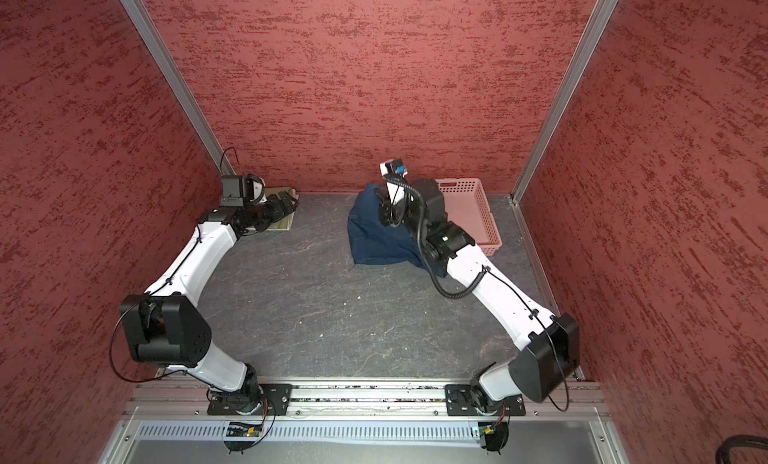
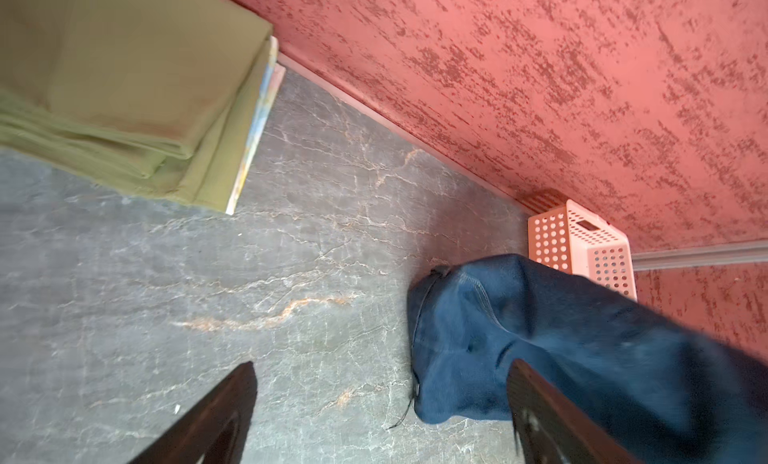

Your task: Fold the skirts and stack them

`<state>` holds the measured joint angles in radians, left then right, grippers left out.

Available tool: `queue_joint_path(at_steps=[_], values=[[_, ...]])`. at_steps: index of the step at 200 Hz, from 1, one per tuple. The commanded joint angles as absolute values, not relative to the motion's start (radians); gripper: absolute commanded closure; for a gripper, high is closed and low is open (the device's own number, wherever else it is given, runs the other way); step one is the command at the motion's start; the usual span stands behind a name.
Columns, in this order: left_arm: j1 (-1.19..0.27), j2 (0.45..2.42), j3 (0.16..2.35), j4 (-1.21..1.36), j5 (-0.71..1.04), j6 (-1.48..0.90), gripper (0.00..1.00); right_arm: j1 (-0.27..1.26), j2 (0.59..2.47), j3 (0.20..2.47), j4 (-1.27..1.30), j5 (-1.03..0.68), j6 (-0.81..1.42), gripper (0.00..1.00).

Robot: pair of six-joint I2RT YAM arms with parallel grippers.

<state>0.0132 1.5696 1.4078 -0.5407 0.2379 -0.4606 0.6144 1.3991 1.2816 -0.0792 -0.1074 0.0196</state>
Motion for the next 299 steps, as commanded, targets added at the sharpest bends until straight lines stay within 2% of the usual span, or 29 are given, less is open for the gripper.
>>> queue_joint_path(at_steps=[1, 34, 89, 114, 159, 216, 226, 233, 245, 250, 255, 299], values=[[0.038, 1.552, 1.354, -0.480, 0.246, -0.489, 0.06, 0.720, 1.367, 1.082, -0.073, -0.109, 0.082, 1.00], [0.034, 1.595, 1.344, -0.457, 0.265, -0.509, 0.06, 0.825, 1.378, 0.861, -0.047, -0.182, 0.228, 1.00], [-0.095, 1.773, 1.481, -0.461, 0.310, -0.433, 0.06, 0.824, 1.370, 0.717, 0.008, -0.100, 0.291, 1.00], [-0.178, 1.862, 1.573, -0.472, 0.316, -0.374, 0.06, 0.808, 1.361, 0.640, 0.107, -0.127, 0.361, 1.00], [-0.311, 2.061, 1.804, -0.545, 0.257, -0.251, 0.02, 0.804, 1.340, 0.572, 0.147, -0.150, 0.420, 1.00], [-0.412, 2.413, 2.196, -0.827, 0.054, -0.201, 0.02, 0.770, 1.275, 0.558, 0.089, -0.128, 0.420, 1.00], [-0.419, 2.454, 2.246, -0.869, 0.053, -0.201, 0.10, 0.748, 1.251, 0.561, 0.081, -0.128, 0.423, 1.00], [-0.420, 2.472, 2.269, -0.884, 0.071, -0.204, 0.22, 0.730, 1.235, 0.565, 0.072, -0.128, 0.423, 1.00], [-0.420, 2.478, 2.282, -0.878, 0.105, -0.218, 0.62, 0.692, 1.215, 0.590, 0.044, -0.125, 0.415, 1.00], [-0.417, 2.471, 2.284, -0.867, 0.126, -0.223, 0.84, 0.676, 1.210, 0.606, 0.027, -0.119, 0.408, 1.00], [-0.413, 2.462, 2.287, -0.853, 0.146, -0.233, 0.99, 0.660, 1.210, 0.625, 0.011, -0.114, 0.396, 1.00], [-0.293, 2.279, 2.318, -0.705, 0.347, -0.422, 1.00, 0.508, 1.248, 0.896, -0.100, -0.054, 0.285, 1.00]])
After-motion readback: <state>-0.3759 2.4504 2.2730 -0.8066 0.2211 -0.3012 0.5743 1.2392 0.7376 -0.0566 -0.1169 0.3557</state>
